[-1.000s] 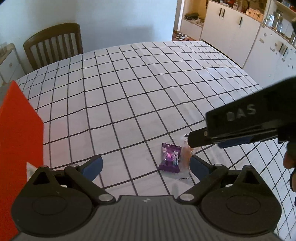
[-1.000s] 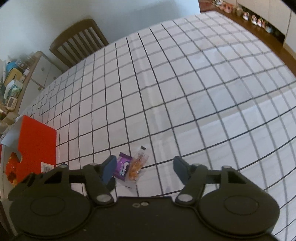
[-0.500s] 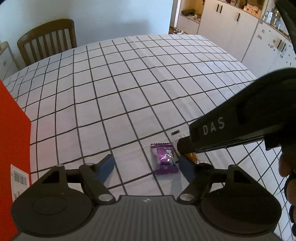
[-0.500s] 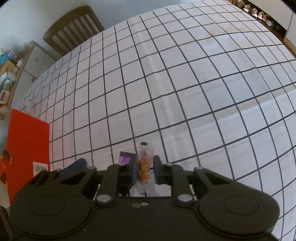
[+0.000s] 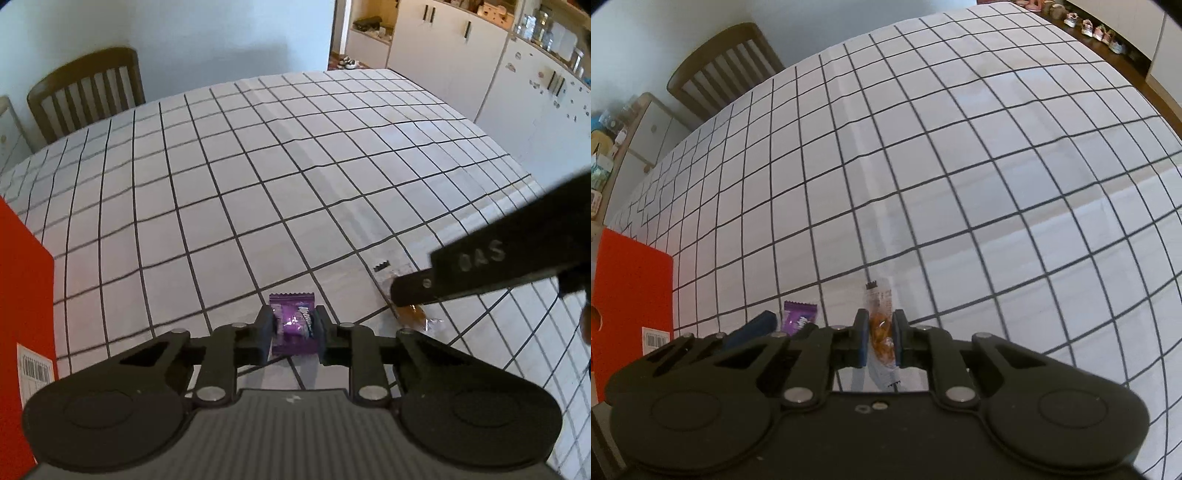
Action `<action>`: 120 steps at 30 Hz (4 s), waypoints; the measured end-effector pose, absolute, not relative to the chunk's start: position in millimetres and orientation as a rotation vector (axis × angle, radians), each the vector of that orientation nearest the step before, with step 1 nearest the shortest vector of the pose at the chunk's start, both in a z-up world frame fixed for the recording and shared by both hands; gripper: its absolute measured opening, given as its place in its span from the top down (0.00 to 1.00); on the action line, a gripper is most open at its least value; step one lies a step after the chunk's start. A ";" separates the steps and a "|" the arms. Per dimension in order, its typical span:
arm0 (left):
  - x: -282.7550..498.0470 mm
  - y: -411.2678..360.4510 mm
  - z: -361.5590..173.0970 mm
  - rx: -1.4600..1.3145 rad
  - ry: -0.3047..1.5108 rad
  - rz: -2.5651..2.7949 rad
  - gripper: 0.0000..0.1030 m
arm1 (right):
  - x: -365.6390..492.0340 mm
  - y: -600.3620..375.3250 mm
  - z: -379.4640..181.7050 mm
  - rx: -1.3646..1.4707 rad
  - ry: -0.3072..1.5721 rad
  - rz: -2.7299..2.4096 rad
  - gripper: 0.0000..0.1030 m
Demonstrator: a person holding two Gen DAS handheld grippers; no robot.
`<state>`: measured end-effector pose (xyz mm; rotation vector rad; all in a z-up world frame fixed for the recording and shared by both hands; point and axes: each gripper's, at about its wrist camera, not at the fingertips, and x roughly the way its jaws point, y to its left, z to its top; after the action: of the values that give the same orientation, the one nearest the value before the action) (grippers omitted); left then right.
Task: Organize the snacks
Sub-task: 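Carry the purple candy and orange packet over the red box with both tools, then open the left tool dropping the purple candy while the right tool releases the orange packet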
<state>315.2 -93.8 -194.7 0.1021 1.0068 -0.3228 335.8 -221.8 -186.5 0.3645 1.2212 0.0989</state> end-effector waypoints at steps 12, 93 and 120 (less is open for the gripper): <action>289.7 -73.1 -160.4 0.002 1.015 -0.290 0.80 | 300.3 -242.9 -160.7 0.436 1.176 0.125 0.91; 274.1 199.7 -114.4 -0.206 0.995 0.019 0.80 | 320.8 70.7 -81.2 0.085 1.041 0.545 0.91; 272.1 193.4 -129.3 -0.251 1.077 0.020 0.46 | 310.1 45.8 -98.6 0.088 1.098 0.520 0.77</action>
<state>272.1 193.4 -129.3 -0.2510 1.0770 0.0205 310.1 45.8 -98.6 0.0877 1.0977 0.5197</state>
